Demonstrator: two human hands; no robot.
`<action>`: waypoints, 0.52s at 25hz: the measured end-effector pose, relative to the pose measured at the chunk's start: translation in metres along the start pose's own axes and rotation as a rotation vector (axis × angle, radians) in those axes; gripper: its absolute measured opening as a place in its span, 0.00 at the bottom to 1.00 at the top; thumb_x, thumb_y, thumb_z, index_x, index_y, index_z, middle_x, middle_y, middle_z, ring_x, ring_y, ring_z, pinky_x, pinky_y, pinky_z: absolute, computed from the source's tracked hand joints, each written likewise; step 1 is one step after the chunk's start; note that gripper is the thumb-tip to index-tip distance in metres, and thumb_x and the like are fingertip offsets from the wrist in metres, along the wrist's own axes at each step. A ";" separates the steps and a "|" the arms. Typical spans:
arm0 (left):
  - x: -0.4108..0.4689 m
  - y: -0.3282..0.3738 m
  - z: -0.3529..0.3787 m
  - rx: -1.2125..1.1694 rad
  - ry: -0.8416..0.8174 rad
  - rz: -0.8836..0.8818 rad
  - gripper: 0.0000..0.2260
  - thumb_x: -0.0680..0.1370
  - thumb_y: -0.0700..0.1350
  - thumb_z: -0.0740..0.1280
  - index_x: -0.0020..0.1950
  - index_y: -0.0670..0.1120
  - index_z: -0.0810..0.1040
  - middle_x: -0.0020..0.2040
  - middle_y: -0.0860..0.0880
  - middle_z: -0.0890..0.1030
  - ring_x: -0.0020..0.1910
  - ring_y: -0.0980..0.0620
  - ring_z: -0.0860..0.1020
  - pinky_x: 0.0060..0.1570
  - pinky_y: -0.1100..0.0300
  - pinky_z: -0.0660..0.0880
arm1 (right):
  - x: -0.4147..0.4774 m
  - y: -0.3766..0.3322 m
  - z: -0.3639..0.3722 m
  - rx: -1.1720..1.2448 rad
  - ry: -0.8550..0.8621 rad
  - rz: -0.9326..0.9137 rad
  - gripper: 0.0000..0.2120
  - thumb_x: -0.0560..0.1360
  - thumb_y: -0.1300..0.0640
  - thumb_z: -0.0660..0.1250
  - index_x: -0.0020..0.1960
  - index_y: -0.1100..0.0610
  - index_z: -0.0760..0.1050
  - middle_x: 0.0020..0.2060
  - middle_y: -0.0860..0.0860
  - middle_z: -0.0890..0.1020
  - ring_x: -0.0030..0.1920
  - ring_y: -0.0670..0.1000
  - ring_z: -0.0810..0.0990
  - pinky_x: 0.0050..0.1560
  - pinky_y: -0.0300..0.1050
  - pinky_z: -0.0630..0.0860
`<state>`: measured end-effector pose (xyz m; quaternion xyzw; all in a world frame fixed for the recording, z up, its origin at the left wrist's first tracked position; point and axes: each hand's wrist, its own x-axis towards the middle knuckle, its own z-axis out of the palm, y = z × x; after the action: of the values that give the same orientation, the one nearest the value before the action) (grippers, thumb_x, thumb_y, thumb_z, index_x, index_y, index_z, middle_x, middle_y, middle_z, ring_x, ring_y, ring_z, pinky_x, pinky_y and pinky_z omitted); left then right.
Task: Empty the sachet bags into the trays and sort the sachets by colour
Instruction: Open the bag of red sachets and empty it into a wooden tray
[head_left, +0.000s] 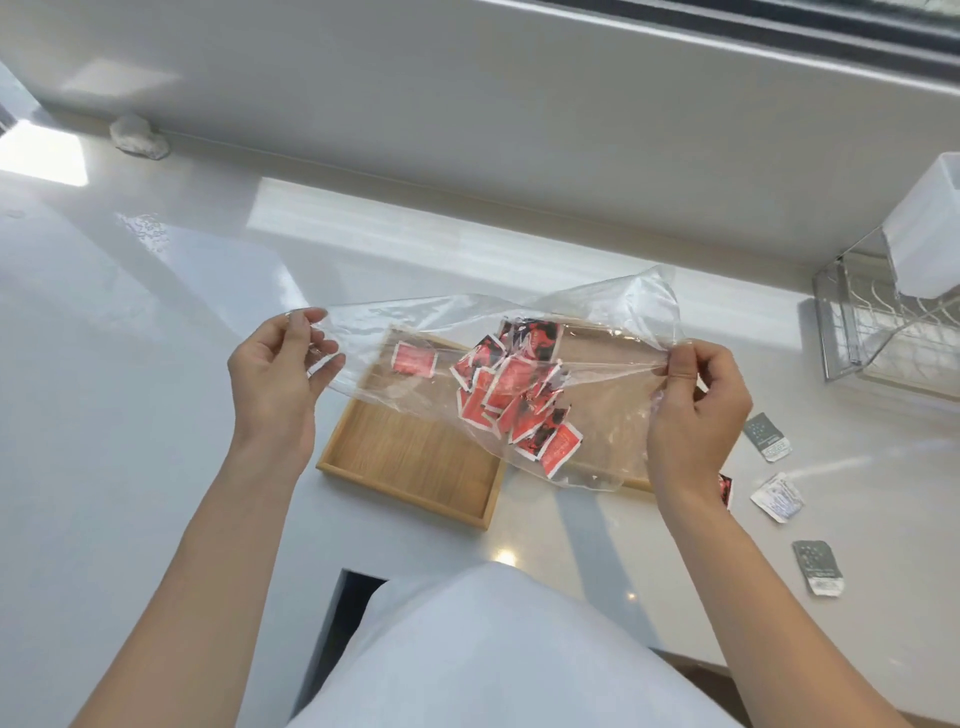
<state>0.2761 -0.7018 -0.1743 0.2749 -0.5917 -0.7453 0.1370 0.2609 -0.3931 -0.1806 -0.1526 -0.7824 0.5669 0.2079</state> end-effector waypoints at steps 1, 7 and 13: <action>0.002 0.000 0.000 -0.002 0.001 0.003 0.10 0.83 0.44 0.61 0.48 0.46 0.80 0.39 0.52 0.76 0.38 0.57 0.77 0.46 0.61 0.79 | 0.000 0.001 0.001 -0.002 -0.010 0.000 0.10 0.82 0.59 0.61 0.43 0.54 0.74 0.34 0.43 0.76 0.36 0.41 0.73 0.39 0.36 0.69; 0.005 -0.004 0.003 0.000 -0.003 -0.022 0.10 0.83 0.43 0.61 0.48 0.46 0.80 0.36 0.53 0.76 0.37 0.57 0.77 0.46 0.62 0.78 | 0.000 -0.004 0.001 -0.015 -0.015 -0.019 0.09 0.82 0.60 0.61 0.44 0.56 0.74 0.34 0.42 0.75 0.34 0.36 0.73 0.39 0.33 0.67; 0.005 -0.005 0.002 -0.013 -0.008 -0.030 0.10 0.83 0.44 0.60 0.48 0.47 0.80 0.37 0.52 0.75 0.37 0.57 0.77 0.47 0.61 0.78 | 0.000 -0.008 -0.002 -0.019 0.003 -0.029 0.09 0.82 0.60 0.61 0.43 0.56 0.74 0.34 0.43 0.75 0.34 0.37 0.72 0.38 0.32 0.67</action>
<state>0.2721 -0.7014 -0.1803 0.2799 -0.5833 -0.7521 0.1254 0.2613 -0.3940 -0.1729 -0.1442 -0.7895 0.5561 0.2158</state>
